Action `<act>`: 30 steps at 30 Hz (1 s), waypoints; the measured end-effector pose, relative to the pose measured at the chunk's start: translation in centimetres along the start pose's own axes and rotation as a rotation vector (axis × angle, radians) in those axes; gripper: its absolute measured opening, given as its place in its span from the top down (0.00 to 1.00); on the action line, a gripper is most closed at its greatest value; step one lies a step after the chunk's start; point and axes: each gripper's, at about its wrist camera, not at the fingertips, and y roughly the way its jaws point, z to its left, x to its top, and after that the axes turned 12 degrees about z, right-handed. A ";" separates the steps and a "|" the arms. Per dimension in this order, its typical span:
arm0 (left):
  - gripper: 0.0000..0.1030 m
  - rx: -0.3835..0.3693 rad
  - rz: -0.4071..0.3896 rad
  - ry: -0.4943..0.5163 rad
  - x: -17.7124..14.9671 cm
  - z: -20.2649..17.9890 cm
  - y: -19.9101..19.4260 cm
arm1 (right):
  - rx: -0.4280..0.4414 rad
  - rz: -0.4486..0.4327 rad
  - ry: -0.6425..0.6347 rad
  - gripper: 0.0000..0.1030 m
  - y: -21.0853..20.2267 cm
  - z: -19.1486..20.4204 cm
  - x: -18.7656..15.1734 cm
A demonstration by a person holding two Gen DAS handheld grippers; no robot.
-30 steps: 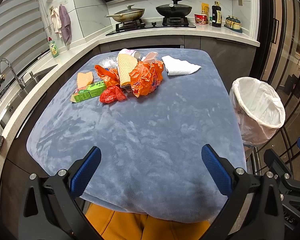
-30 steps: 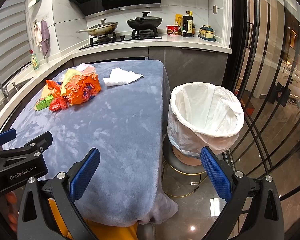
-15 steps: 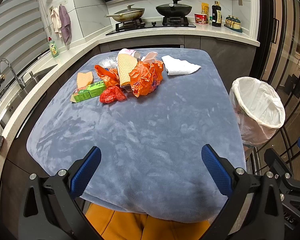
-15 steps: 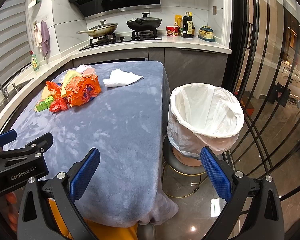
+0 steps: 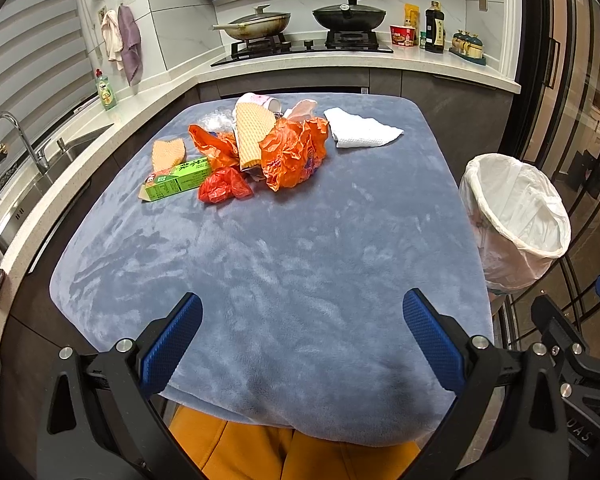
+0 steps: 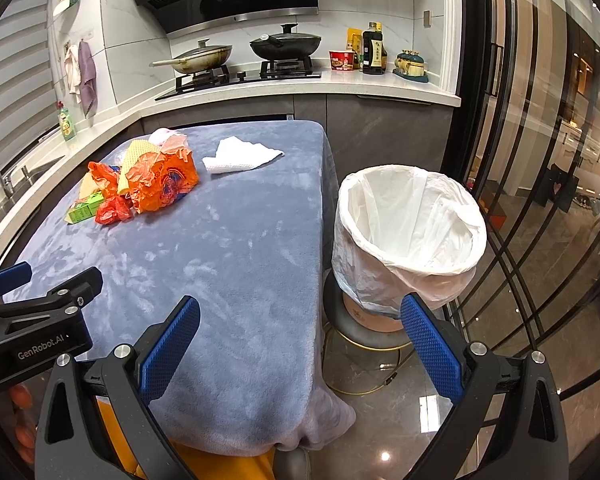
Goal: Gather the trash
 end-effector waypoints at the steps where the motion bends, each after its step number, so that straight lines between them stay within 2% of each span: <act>1: 0.07 0.000 0.000 0.001 0.0 0.0 0.0 | -0.001 0.002 0.001 0.06 0.0 0.0 0.1; 9: 0.07 0.003 0.017 -0.011 0.1 -0.2 0.4 | -0.007 0.015 0.001 0.06 0.9 0.6 0.5; 20: 0.07 -0.024 0.057 -0.002 2.5 1.0 3.2 | -0.037 0.034 0.007 0.06 3.2 1.5 2.3; 27: 0.07 -0.045 0.101 -0.022 5.2 2.6 6.4 | -0.058 0.046 -0.005 0.07 6.0 2.6 5.3; 30: 0.07 -0.055 0.115 -0.035 6.7 3.7 7.8 | -0.039 0.036 -0.010 0.07 7.6 3.4 7.5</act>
